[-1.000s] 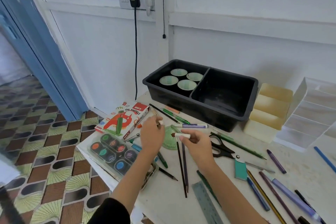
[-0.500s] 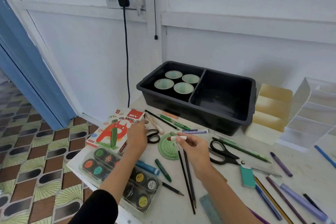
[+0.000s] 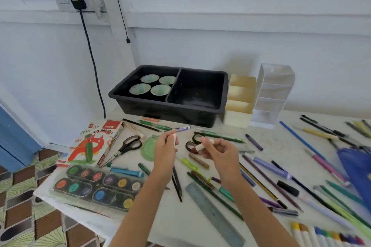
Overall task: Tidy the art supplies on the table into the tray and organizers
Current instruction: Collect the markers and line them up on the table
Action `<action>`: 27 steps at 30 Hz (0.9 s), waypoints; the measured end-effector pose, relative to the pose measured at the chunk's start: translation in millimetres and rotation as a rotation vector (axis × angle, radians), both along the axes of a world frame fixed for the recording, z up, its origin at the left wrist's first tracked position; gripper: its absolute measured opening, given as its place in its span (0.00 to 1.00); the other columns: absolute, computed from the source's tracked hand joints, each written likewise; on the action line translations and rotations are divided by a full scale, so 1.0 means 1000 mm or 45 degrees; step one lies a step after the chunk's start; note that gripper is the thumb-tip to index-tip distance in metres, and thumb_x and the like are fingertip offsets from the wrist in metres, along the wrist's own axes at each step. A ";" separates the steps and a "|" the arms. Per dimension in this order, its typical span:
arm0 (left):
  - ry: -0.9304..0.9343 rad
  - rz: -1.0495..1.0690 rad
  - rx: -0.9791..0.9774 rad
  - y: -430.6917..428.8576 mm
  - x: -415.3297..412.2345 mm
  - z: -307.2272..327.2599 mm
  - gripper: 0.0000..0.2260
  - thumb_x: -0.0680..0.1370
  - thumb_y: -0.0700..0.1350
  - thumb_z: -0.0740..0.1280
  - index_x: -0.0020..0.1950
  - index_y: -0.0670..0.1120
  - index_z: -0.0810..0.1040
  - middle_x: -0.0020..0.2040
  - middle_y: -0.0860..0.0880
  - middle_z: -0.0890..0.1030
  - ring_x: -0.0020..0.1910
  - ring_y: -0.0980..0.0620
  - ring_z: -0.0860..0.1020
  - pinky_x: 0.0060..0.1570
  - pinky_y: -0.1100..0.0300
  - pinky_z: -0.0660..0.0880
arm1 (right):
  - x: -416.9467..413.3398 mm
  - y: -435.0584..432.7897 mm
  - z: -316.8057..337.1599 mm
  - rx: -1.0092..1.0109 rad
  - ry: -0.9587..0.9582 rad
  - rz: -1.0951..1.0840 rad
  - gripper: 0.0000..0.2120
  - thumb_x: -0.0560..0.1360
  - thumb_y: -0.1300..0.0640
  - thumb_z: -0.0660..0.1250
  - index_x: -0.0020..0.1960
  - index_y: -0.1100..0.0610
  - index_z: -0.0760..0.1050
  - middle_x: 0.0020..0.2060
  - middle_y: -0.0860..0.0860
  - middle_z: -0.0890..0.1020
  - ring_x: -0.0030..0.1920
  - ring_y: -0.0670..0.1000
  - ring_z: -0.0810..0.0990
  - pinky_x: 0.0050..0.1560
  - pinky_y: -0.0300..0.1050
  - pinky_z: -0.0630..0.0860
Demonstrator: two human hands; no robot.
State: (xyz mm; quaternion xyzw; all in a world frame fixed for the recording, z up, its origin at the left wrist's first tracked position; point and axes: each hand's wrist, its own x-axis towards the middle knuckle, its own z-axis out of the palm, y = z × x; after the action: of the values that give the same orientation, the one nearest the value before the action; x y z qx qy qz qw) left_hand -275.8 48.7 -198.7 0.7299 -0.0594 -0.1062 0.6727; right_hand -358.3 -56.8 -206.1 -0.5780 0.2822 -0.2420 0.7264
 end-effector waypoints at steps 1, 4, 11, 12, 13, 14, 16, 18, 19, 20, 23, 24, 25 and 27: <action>0.004 -0.035 -0.007 -0.007 -0.016 0.000 0.08 0.81 0.41 0.57 0.50 0.47 0.76 0.39 0.50 0.74 0.36 0.56 0.71 0.39 0.63 0.69 | -0.014 -0.006 0.000 -0.039 0.005 -0.035 0.11 0.71 0.54 0.72 0.44 0.63 0.79 0.35 0.57 0.84 0.34 0.51 0.82 0.35 0.36 0.78; 0.030 -0.118 -0.066 -0.023 -0.060 -0.003 0.07 0.80 0.42 0.61 0.54 0.45 0.78 0.39 0.49 0.78 0.32 0.56 0.74 0.33 0.67 0.73 | -0.059 -0.024 0.000 -0.078 0.017 -0.109 0.11 0.72 0.53 0.71 0.45 0.62 0.81 0.33 0.59 0.84 0.32 0.50 0.81 0.33 0.36 0.77; -0.033 -0.321 -0.137 -0.043 -0.160 -0.002 0.04 0.75 0.40 0.69 0.46 0.48 0.81 0.34 0.51 0.82 0.36 0.58 0.79 0.36 0.73 0.73 | -0.156 -0.058 -0.003 -0.161 0.029 -0.230 0.09 0.73 0.56 0.70 0.43 0.63 0.79 0.34 0.54 0.85 0.36 0.53 0.84 0.39 0.38 0.80; -0.051 -0.335 -0.149 -0.044 -0.171 -0.005 0.04 0.75 0.39 0.70 0.45 0.48 0.81 0.34 0.50 0.83 0.36 0.57 0.80 0.38 0.72 0.73 | -0.168 -0.059 -0.005 -0.195 0.018 -0.231 0.08 0.73 0.58 0.70 0.43 0.64 0.80 0.34 0.54 0.85 0.36 0.53 0.84 0.39 0.38 0.80; -0.062 -0.335 -0.156 -0.045 -0.180 -0.008 0.04 0.74 0.39 0.70 0.44 0.47 0.82 0.37 0.49 0.84 0.39 0.56 0.81 0.40 0.70 0.74 | -0.178 -0.060 -0.009 -0.253 0.026 -0.236 0.07 0.73 0.59 0.71 0.42 0.64 0.80 0.34 0.54 0.85 0.36 0.53 0.84 0.39 0.39 0.80; -0.069 -0.329 -0.161 -0.045 -0.188 -0.012 0.04 0.74 0.39 0.71 0.45 0.47 0.82 0.39 0.50 0.84 0.41 0.56 0.82 0.42 0.68 0.75 | -0.188 -0.059 -0.013 -0.311 0.050 -0.237 0.05 0.72 0.60 0.71 0.41 0.63 0.80 0.34 0.53 0.85 0.36 0.53 0.84 0.39 0.40 0.80; -0.103 -0.337 -0.161 -0.044 -0.203 -0.020 0.04 0.74 0.38 0.71 0.46 0.44 0.82 0.42 0.50 0.84 0.43 0.55 0.82 0.44 0.66 0.76 | -0.203 -0.055 -0.022 -0.421 0.092 -0.229 0.04 0.72 0.62 0.72 0.40 0.61 0.79 0.32 0.53 0.84 0.35 0.52 0.84 0.39 0.42 0.80; -0.131 -0.350 -0.149 -0.042 -0.216 -0.026 0.04 0.73 0.37 0.71 0.46 0.44 0.82 0.42 0.49 0.84 0.43 0.55 0.82 0.45 0.65 0.77 | -0.215 -0.050 -0.032 -0.606 0.142 -0.228 0.06 0.71 0.62 0.72 0.37 0.56 0.79 0.30 0.50 0.83 0.33 0.49 0.82 0.38 0.42 0.79; -0.136 -0.346 -0.141 -0.041 -0.222 -0.029 0.04 0.73 0.37 0.71 0.46 0.44 0.82 0.42 0.49 0.84 0.43 0.55 0.82 0.45 0.65 0.77 | -0.219 -0.048 -0.035 -0.713 0.174 -0.224 0.08 0.71 0.62 0.73 0.36 0.53 0.78 0.29 0.48 0.82 0.32 0.45 0.80 0.37 0.39 0.77; -0.140 -0.339 -0.137 -0.039 -0.227 -0.031 0.03 0.73 0.37 0.71 0.45 0.44 0.81 0.41 0.49 0.84 0.43 0.54 0.82 0.46 0.64 0.77 | -0.224 -0.044 -0.037 -0.814 0.189 -0.213 0.10 0.70 0.62 0.73 0.35 0.51 0.77 0.29 0.45 0.81 0.32 0.42 0.79 0.36 0.35 0.75; -0.154 -0.338 -0.130 -0.036 -0.240 -0.038 0.03 0.74 0.37 0.70 0.44 0.45 0.80 0.42 0.50 0.84 0.44 0.55 0.82 0.47 0.64 0.77 | -0.235 -0.038 -0.047 -1.084 0.213 -0.173 0.09 0.69 0.61 0.74 0.37 0.50 0.76 0.31 0.43 0.80 0.34 0.43 0.79 0.35 0.33 0.73; -0.160 -0.343 -0.133 -0.035 -0.244 -0.041 0.04 0.74 0.37 0.70 0.43 0.45 0.80 0.42 0.50 0.84 0.45 0.55 0.82 0.47 0.65 0.77 | -0.237 -0.037 -0.051 -1.163 0.230 -0.154 0.06 0.69 0.60 0.74 0.39 0.53 0.78 0.32 0.45 0.81 0.34 0.44 0.78 0.37 0.35 0.73; -0.165 -0.344 -0.139 -0.035 -0.247 -0.043 0.04 0.74 0.36 0.70 0.43 0.45 0.79 0.43 0.51 0.84 0.45 0.56 0.81 0.47 0.65 0.77 | -0.240 -0.037 -0.054 -1.234 0.250 -0.132 0.05 0.69 0.60 0.74 0.40 0.57 0.79 0.33 0.47 0.81 0.34 0.44 0.78 0.38 0.36 0.74; -0.166 -0.334 -0.156 -0.034 -0.251 -0.047 0.04 0.74 0.35 0.69 0.42 0.44 0.79 0.44 0.52 0.84 0.46 0.57 0.81 0.47 0.67 0.76 | -0.243 -0.037 -0.065 -1.371 0.274 -0.105 0.06 0.68 0.61 0.75 0.42 0.58 0.79 0.35 0.48 0.81 0.36 0.45 0.77 0.41 0.34 0.72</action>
State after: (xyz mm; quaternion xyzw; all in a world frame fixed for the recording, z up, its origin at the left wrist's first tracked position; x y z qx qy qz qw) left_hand -527.0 14.2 -245.9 0.6788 -0.2041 -0.1418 0.6910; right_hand -601.5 -93.4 -270.7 -0.8779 0.2137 -0.3200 0.2850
